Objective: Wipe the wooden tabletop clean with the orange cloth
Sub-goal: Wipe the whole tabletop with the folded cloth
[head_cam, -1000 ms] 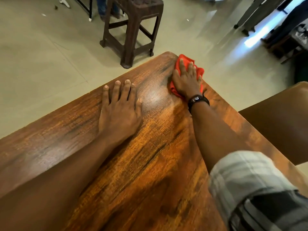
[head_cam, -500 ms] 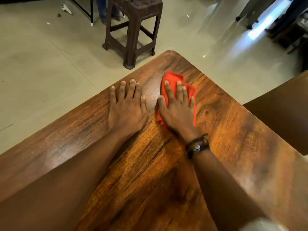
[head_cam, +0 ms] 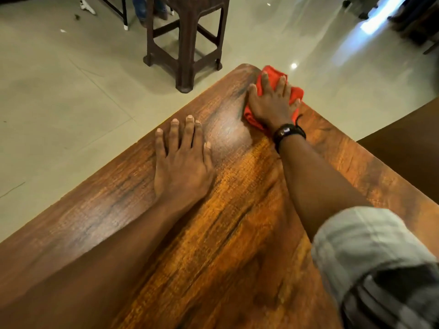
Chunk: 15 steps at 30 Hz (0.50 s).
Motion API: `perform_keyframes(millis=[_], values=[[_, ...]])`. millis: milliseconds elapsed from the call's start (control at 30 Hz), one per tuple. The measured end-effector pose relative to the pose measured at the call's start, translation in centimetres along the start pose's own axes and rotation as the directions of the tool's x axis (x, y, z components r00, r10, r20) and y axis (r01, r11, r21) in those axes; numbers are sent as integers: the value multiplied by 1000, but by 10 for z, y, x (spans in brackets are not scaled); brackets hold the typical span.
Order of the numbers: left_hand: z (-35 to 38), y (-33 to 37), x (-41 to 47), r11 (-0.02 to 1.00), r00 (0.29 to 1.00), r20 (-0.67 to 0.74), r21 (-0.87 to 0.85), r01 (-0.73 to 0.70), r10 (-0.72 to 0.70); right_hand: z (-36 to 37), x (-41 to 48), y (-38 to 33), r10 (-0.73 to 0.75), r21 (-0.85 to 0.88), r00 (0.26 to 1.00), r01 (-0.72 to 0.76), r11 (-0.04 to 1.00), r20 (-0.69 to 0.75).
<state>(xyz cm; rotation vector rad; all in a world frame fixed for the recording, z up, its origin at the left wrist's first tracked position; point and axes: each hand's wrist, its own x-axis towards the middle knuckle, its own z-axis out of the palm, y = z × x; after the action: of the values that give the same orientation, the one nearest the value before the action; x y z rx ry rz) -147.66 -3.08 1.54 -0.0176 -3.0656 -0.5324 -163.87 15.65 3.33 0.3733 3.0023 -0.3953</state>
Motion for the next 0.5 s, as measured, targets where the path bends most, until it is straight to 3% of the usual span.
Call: perform_keyframes(millis=[233,367,500], values=[[0,-3,-1,999,999,22,-10,-31,31,6,31,-60,-215,-33,976,216,976,43],[-4,-3,-2,999,999,29,4,-38,38,5,-3,-27,-323,-15,946,323,946,39],[-10,-3,-4,999,999,26,-31,-44,45,-7,-27,41,-226,-2,974,226,974,1]])
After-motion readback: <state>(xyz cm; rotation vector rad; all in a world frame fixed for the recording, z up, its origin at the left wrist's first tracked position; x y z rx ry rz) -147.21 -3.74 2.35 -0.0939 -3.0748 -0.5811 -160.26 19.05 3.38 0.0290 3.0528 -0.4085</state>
